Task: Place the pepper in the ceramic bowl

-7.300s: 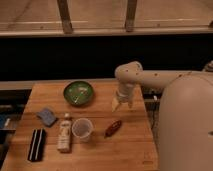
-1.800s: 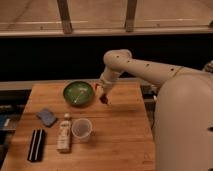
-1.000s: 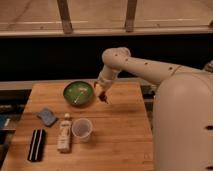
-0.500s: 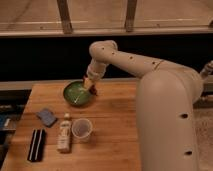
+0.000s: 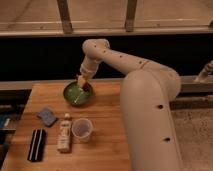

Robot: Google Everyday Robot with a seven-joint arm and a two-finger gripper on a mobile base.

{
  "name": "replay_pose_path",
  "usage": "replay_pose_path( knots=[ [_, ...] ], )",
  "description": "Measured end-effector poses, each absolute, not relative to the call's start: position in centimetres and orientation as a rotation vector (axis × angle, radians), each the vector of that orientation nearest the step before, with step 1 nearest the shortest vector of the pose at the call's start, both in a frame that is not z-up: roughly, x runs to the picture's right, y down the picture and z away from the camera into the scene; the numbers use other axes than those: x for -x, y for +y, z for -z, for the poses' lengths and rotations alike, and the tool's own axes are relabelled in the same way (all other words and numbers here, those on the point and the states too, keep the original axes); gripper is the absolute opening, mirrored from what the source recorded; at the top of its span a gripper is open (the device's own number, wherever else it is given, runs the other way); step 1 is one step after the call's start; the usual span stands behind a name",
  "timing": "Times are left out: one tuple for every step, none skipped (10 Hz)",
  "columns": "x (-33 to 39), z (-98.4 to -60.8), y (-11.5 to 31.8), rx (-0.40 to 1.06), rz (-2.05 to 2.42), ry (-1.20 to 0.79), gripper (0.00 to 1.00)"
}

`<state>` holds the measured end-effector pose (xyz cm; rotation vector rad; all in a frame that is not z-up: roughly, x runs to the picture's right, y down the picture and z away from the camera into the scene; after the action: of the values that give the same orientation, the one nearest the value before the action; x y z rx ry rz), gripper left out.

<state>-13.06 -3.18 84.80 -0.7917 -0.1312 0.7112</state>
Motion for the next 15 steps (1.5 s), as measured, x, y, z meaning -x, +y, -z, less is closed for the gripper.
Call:
replay_pose_path(
  knots=[
    [13.4,-85.2,-3.1,0.800,-0.705,-0.136,0.00],
    [13.7,-85.6,-3.1,0.809,-0.698,-0.139,0.00],
    [13.7,-86.1,-3.0,0.819,-0.695,-0.142,0.00],
    [13.9,-86.6,-2.9,0.830,-0.692,-0.146,0.00],
    [14.1,-86.9,-2.8,0.840,-0.687,-0.153,0.00],
    [14.5,-87.5,-2.6,0.858,-0.677,-0.169,0.00],
    [15.0,-88.0,-2.3,0.877,-0.661,-0.186,0.00],
    [15.2,-88.0,-2.3,0.881,-0.658,-0.193,0.01],
    [15.0,-88.0,-2.3,0.880,-0.661,-0.192,0.09],
    [15.0,-88.0,-2.3,0.880,-0.661,-0.192,0.21],
    [15.1,-88.0,-2.3,0.880,-0.659,-0.192,0.29],
    [15.2,-88.0,-2.3,0.880,-0.658,-0.193,0.39],
    [15.1,-88.0,-2.3,0.880,-0.659,-0.192,0.51],
    [15.1,-88.0,-2.3,0.880,-0.659,-0.192,0.59],
    [15.1,-88.0,-2.3,0.880,-0.659,-0.192,0.67]
  ],
)
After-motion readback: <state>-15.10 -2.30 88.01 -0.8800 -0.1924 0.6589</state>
